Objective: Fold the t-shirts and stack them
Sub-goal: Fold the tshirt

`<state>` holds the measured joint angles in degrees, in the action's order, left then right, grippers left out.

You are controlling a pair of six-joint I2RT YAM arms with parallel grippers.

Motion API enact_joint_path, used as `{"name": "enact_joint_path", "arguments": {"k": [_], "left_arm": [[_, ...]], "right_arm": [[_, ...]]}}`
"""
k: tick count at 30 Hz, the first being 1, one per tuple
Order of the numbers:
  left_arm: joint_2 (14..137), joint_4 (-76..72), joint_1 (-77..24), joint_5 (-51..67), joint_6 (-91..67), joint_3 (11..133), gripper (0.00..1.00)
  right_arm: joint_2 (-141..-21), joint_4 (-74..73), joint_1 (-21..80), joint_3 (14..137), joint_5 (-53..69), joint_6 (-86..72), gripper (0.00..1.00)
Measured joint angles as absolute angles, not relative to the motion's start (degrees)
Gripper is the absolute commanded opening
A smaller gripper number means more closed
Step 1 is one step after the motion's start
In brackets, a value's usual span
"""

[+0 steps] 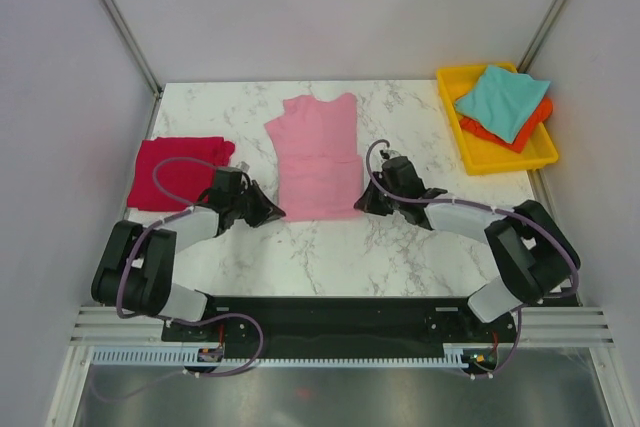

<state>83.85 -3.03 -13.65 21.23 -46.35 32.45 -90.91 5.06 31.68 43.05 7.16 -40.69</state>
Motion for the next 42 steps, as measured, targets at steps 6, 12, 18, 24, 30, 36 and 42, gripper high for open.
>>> {"name": "enact_joint_path", "arguments": {"k": [6, 12, 18, 24, 30, 36, 42], "left_arm": [[75.9, -2.11, -14.17, 24.14, -46.33, 25.91, 0.02], [59.83, 4.16, -15.7, 25.71, -46.39, 21.71, 0.02], [45.74, 11.86, -16.49, 25.82, -46.78, 23.22, 0.02], [48.62, 16.78, -16.4, 25.36, -46.87, 30.98, 0.02], [53.71, 18.02, -16.12, 22.11, -46.87, 37.87, 0.02], [61.63, 18.35, -16.08, 20.32, -47.13, 45.56, 0.02], [70.0, 18.15, -15.4, 19.4, -48.01, 51.72, 0.02]], "right_arm": [[-82.61, 3.81, 31.79, 38.09, 10.79, -40.71, 0.0], [-74.54, -0.97, 33.12, 34.17, 14.06, -40.47, 0.0], [-64.14, -7.6, 33.93, 35.51, 14.06, -39.51, 0.0], [-64.31, -14.48, 33.89, 46.19, 9.96, -36.56, 0.0], [-71.79, -15.64, 32.56, 55.44, 7.53, -34.87, 0.0], [-81.78, -16.93, 30.98, 61.76, 5.52, -34.44, 0.0], [-89.47, -17.78, 29.5, 68.16, 4.01, -34.24, 0.0]]}}
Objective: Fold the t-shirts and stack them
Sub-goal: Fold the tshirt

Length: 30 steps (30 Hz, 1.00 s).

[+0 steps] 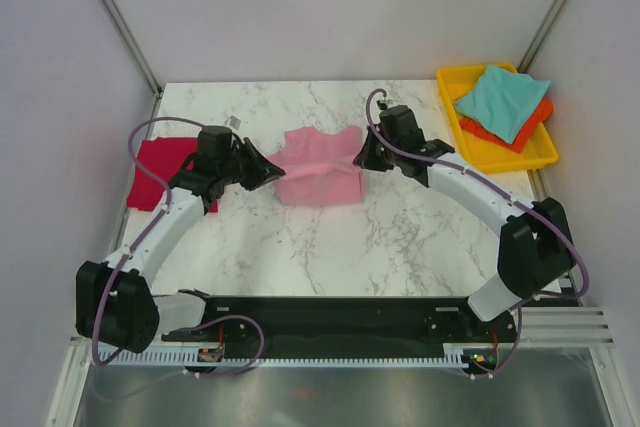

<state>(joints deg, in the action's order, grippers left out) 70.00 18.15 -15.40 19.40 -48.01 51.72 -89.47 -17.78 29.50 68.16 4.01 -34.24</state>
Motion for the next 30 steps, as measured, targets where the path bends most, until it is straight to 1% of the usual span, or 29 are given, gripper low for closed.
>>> {"name": "enact_joint_path", "arguments": {"k": [10, 12, 13, 14, 15, 16, 17, 18, 19, 20, 22, 25, 27, 30], "left_arm": [[81.84, 17.93, -13.85, 17.78, -49.87, 63.13, 0.02], [84.58, 17.82, -13.43, 17.65, -50.04, 65.76, 0.03], [86.35, 17.96, -12.97, 17.63, -50.22, 67.2, 0.04], [88.29, 17.89, -12.49, 17.58, -50.37, 68.82, 0.07], [90.65, 17.72, -11.88, 17.54, -50.54, 70.5, 0.16], [93.19, 17.54, -11.2, 17.56, -50.7, 72.29, 0.6], [96.12, 17.43, -10.5, 17.58, -50.76, 74.46, 0.81], [99.18, 17.91, -9.91, 17.47, -50.76, 77.1, 0.87], [103.02, 17.96, -9.39, 17.3, -50.78, 80.4, 0.88], [106.78, 18.13, -8.88, 17.04, -50.85, 84.18, 0.9], [114.45, 18.74, -7.97, 17.04, -50.87, 91.94, 0.92], [121.93, 18.37, -7.11, 17.1, -50.83, 97.71, 0.92], [123.31, 19.55, -6.85, 17.04, -50.24, 97.78, 0.92], [122.83, 20.6, -7.11, 16.8, -48.9, 96.84, 0.87]], "right_arm": [[-99.09, -18.11, 26.26, 80.09, 3.01, -34.04, 0.0], [-101.38, -17.65, 25.69, 82.94, 2.98, -33.76, 0.02], [-102.87, -17.82, 25.36, 84.51, 3.01, -33.56, 0.07], [-104.12, -17.61, 25.19, 85.86, 3.03, -33.43, 0.16], [-106.17, -17.63, 24.88, 87.99, 3.11, -33.32, 0.31], [-108.2, -17.21, 24.67, 90.19, 3.18, -33.06, 0.53], [-110.45, -16.8, 24.38, 92.33, 3.14, -33.12, 0.6], [-112.81, -16.58, 24.12, 94.45, 2.87, -33.06, 0.66], [-115.24, -16.27, 23.81, 96.77, 2.44, -32.88, 0.73], [-117.08, -15.77, 23.57, 98.32, 2.0, -32.84, 0.76], [-121.08, -15.31, 22.79, 101.34, 1.04, -32.67, 0.77], [-124.11, -15.35, 21.5, 102.26, 0.19, -32.29, 0.76], [-124.14, -14.46, 20.8, 100.62, -0.27, -31.59, 0.73], [-122.06, -11.99, 20.29, 95.42, -0.34, -30.35, 0.69]]}}
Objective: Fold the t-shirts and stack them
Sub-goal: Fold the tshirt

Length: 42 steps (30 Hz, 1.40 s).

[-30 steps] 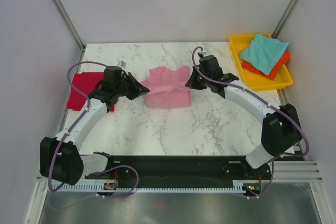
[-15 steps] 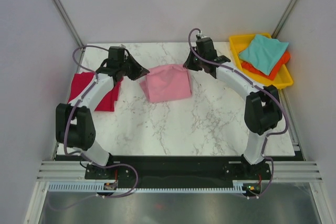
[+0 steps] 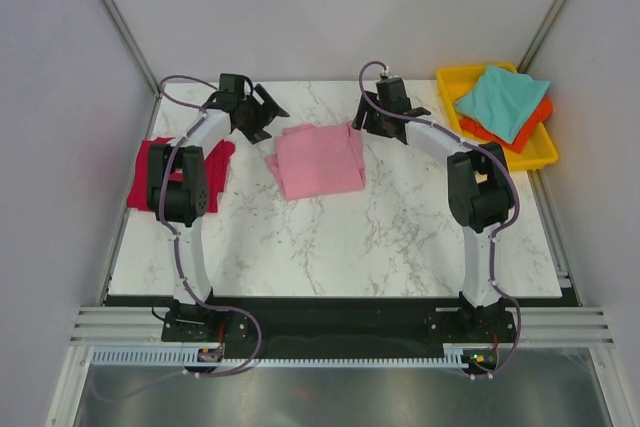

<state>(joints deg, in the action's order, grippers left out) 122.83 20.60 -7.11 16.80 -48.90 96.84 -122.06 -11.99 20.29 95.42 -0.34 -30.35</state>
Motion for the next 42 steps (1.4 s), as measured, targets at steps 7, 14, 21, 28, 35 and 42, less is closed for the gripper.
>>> {"name": "enact_joint_path", "arguments": {"k": [7, 14, 21, 28, 35, 42], "left_arm": [[114.8, 15.14, -8.03, 16.19, -47.68, 84.75, 0.77], [115.02, 8.23, -8.05, 15.2, -47.68, 79.96, 0.75], [117.25, 2.76, -8.05, 14.94, -47.66, 79.72, 0.72], [117.71, 1.21, -7.75, 14.59, -47.72, 79.75, 0.63], [121.03, 0.95, -7.4, 15.07, -48.03, 80.4, 0.47], [121.67, 1.1, -7.4, 15.22, -48.42, 80.55, 0.35]], "right_arm": [[-121.69, -10.48, 20.56, 94.04, 4.62, -26.59, 0.63], [-127.07, -9.52, 20.82, 101.27, 7.01, -20.45, 0.56], [-132.11, -10.41, 20.8, 105.38, 8.29, -18.57, 0.52], [-134.76, -11.35, 20.8, 108.86, 10.22, -18.39, 0.37], [-135.66, -11.62, 20.8, 110.1, 11.6, -18.87, 0.0], [-135.66, -11.66, 20.8, 110.1, 12.01, -19.31, 0.0]]}}
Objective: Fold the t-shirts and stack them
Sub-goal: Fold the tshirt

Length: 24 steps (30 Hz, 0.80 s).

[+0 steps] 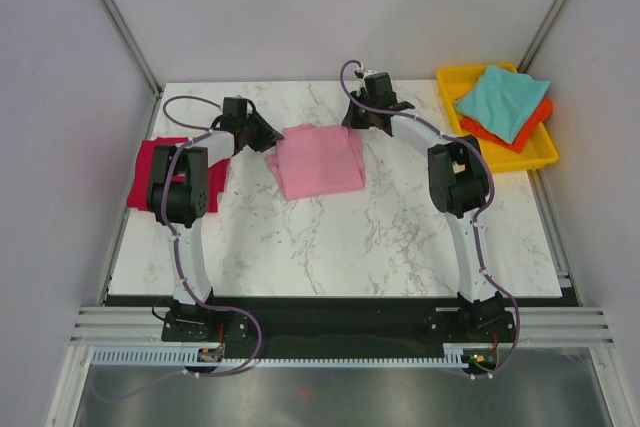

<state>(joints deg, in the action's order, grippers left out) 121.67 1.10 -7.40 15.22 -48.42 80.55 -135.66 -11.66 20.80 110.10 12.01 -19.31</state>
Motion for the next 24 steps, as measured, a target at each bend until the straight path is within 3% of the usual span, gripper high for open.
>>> {"name": "enact_joint_path", "arguments": {"k": [2, 5, 9, 24], "left_arm": [[121.67, 1.13, -7.4, 15.16, -48.47, 80.75, 0.38], [121.67, 1.13, -7.4, 15.05, -48.53, 81.21, 0.32], [121.8, 1.48, -7.4, 15.11, -48.9, 82.52, 0.02], [120.57, -2.46, -7.9, 17.12, -51.37, 81.03, 0.02]], "right_arm": [[-135.66, -11.62, 20.8, 110.08, 12.01, -19.31, 0.0], [-135.61, -11.57, 20.8, 109.93, 11.99, -19.31, 0.0], [-134.93, -11.11, 20.8, 108.4, 11.99, -19.31, 0.0], [-121.4, -1.72, 20.91, 92.86, 6.9, -19.97, 0.0]]}}
